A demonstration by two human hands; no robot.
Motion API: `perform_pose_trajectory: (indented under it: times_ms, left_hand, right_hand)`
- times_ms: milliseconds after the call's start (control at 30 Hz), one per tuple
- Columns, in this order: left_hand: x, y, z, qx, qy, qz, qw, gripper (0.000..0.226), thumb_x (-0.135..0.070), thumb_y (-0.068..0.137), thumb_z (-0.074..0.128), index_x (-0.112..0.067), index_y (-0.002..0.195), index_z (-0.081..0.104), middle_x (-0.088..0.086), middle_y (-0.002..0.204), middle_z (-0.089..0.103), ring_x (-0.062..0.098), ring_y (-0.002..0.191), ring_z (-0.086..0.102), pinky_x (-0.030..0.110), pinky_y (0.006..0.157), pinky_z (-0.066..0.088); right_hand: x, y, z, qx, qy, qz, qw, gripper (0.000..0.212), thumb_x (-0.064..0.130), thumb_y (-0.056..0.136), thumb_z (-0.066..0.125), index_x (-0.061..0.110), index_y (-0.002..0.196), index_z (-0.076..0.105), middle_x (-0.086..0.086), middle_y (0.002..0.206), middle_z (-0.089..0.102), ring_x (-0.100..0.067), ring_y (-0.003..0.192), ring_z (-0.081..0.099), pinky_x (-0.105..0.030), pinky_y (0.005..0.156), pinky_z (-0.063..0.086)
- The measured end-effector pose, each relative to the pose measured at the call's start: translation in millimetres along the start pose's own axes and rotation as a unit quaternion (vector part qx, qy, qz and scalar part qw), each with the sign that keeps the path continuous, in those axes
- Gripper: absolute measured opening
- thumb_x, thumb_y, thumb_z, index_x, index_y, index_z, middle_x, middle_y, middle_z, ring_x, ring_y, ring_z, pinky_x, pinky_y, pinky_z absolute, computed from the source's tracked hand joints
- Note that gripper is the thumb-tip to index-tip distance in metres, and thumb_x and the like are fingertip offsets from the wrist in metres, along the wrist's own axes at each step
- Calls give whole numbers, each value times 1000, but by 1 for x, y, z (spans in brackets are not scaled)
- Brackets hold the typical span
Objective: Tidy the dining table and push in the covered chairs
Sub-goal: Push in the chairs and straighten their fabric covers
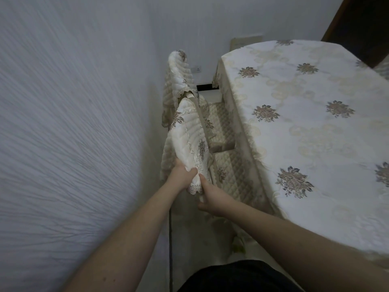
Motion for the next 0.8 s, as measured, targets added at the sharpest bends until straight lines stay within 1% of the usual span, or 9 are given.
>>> perform_pose_trajectory:
  times_ms: [133,200,267,400,533,633,700,733,800]
  left_hand:
    - [2,3,1,7,-5,-6,1000,83,-41,90,57,-1,147,11,19,139,47,32,122,49,30,93,41]
    - [2,4,0,11,-7,-6,1000,86,-41,90,58,-2,148,8,19,141,45,32,123,49,29,90,42]
    - [1,4,-2,17,-2,-2,1000,86,-40,91,57,-3,149,4,18,141,45,32,122,50,26,82,43]
    - [-1,2,-4,13,-1,-1,1000,84,-39,92,57,-5,148,4,18,138,47,34,117,52,29,71,45]
    - [-3,-2,-2,10,-2,5,1000,89,-41,91,57,-8,149,-3,18,140,45,36,121,49,31,83,44]
    - [-2,0,-4,11,59,0,998,95,-49,91,54,-4,150,-6,18,144,42,35,123,48,29,81,39]
    - [-4,-1,-5,7,76,-6,997,95,-54,90,53,-3,150,0,18,141,46,36,115,54,31,77,42]
    - [-6,-4,-5,3,86,-14,996,92,-56,90,52,-3,150,6,18,134,51,36,107,58,32,73,45]
    - [-13,-12,-6,1,158,-23,987,81,-61,92,43,-1,144,27,17,116,60,33,92,62,36,74,50]
  right_hand:
    - [-2,0,-5,31,-18,-6,999,105,33,80,66,20,151,-11,-10,145,40,-28,119,50,-32,91,42]
    - [-3,1,-10,61,-19,-8,998,111,42,80,69,21,150,-14,-10,150,34,-28,126,45,-34,99,39]
    - [-4,0,-16,69,-29,-9,997,114,52,77,70,23,150,-12,-11,151,33,-28,130,42,-35,104,36]
    - [-9,-15,-22,45,-51,-2,998,104,58,80,63,20,152,0,-9,156,23,-26,138,32,-35,109,30]
    - [-30,-44,-27,-18,-91,12,996,88,63,86,50,21,152,8,-6,155,27,-25,137,32,-38,109,31]
    - [-49,-72,-33,-63,-113,43,991,79,59,90,45,24,151,11,-5,153,30,-25,137,33,-42,109,33]
    - [-63,-93,-38,-88,-125,59,987,76,56,90,46,24,151,14,-5,152,32,-26,137,33,-42,110,32]
    - [-70,-104,-41,-101,-131,65,984,74,54,90,47,23,150,15,-5,151,33,-25,136,33,-42,110,31]
    - [-84,-127,-46,-129,-142,77,978,72,51,91,49,22,149,18,-4,151,33,-24,136,33,-39,110,30]
Point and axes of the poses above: each hand's wrist, its own y-axis towards the middle knuckle, its own z-axis out of the palm, x = y × z, the point moved 2 cm from there along y, towards the middle knuckle
